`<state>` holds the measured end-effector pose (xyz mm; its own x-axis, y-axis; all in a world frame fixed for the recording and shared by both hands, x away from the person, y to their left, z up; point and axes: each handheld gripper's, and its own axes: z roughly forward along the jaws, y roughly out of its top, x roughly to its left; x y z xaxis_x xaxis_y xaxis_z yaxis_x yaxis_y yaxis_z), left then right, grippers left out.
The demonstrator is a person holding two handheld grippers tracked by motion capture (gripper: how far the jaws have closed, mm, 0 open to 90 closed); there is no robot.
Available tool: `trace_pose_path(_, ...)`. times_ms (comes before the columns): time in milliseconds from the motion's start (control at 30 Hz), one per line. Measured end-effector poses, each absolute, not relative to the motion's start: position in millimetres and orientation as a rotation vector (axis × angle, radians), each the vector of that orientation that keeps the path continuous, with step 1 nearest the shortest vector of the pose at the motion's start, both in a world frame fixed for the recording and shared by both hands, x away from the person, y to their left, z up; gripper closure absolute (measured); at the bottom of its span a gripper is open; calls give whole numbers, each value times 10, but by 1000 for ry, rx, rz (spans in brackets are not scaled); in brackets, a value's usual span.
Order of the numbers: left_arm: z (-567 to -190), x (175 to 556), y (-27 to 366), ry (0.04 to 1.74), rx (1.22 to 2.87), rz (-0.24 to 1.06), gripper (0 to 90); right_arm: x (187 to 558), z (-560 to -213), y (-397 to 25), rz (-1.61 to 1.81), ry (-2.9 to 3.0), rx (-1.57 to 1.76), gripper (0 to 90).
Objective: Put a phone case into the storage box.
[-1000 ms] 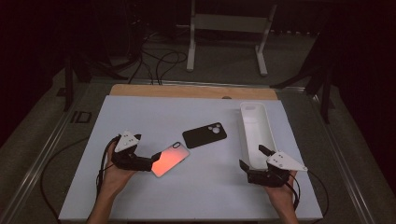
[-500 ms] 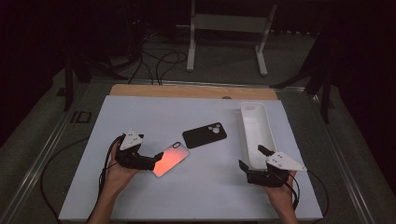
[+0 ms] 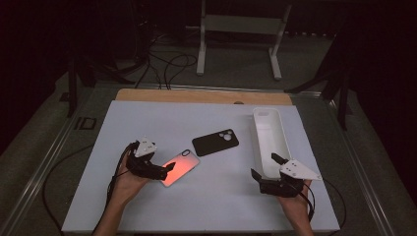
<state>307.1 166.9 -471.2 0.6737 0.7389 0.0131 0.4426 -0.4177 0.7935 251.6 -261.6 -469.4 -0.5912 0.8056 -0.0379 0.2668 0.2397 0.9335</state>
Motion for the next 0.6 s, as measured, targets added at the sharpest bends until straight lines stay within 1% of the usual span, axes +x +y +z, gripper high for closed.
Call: trace_pose_path(600,-4811,3121,1583,926,2144,435,1,2513,-4683,-2629,1354,1991,976,96)
